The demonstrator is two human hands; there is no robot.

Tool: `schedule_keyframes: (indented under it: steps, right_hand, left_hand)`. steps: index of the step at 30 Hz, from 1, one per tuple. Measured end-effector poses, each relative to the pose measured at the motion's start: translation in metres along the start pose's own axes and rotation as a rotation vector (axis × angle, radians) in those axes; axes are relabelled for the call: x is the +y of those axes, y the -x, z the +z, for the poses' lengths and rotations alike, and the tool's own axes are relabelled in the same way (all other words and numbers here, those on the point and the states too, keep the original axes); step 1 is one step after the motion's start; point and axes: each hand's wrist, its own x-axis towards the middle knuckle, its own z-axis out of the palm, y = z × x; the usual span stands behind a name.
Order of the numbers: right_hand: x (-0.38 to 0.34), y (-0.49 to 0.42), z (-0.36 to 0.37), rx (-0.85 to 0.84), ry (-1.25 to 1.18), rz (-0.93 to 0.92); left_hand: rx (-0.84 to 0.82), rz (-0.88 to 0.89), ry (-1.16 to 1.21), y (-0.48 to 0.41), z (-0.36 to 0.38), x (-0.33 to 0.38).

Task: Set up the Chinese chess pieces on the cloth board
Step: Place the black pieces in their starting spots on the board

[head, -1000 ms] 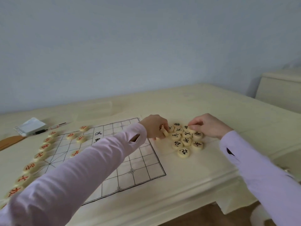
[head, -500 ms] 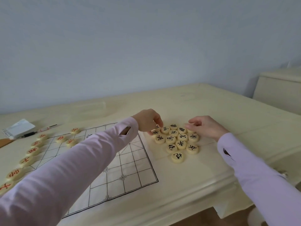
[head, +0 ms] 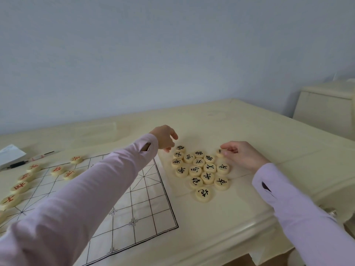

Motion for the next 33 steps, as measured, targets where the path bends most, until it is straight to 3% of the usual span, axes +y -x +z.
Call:
schedule_keyframes:
  steps: [5,9,17,20,26,33]
  right_hand:
    - [-0.007,0.006,-0.011,-0.169,-0.085,0.056]
    - [-0.009,0.006,-0.016,-0.267,-0.087,0.069]
    - [-0.007,0.002,-0.009,-0.165,-0.091,0.052]
    - [-0.007,0.0,-0.006,-0.128,-0.071,0.06]
    - [-0.006,-0.003,-0.003,-0.103,-0.062,0.105]
    - [-0.007,-0.003,0.0,-0.063,-0.074,0.132]
  left_hand:
    - [-0.093,0.102,0.01,-0.004,0.011,0.015]
    - [0.019,0.192,0.025,-0.002,0.009,0.025]
    - [0.087,0.172,-0.143,-0.006,0.018,0.033]
    - [0.15,0.095,-0.1,-0.014,0.018,0.033]
    - [-0.03,0.045,-0.087,-0.011,0.018,0.037]
    - [0.105,0.102,0.055,-0.005,0.012,0.024]
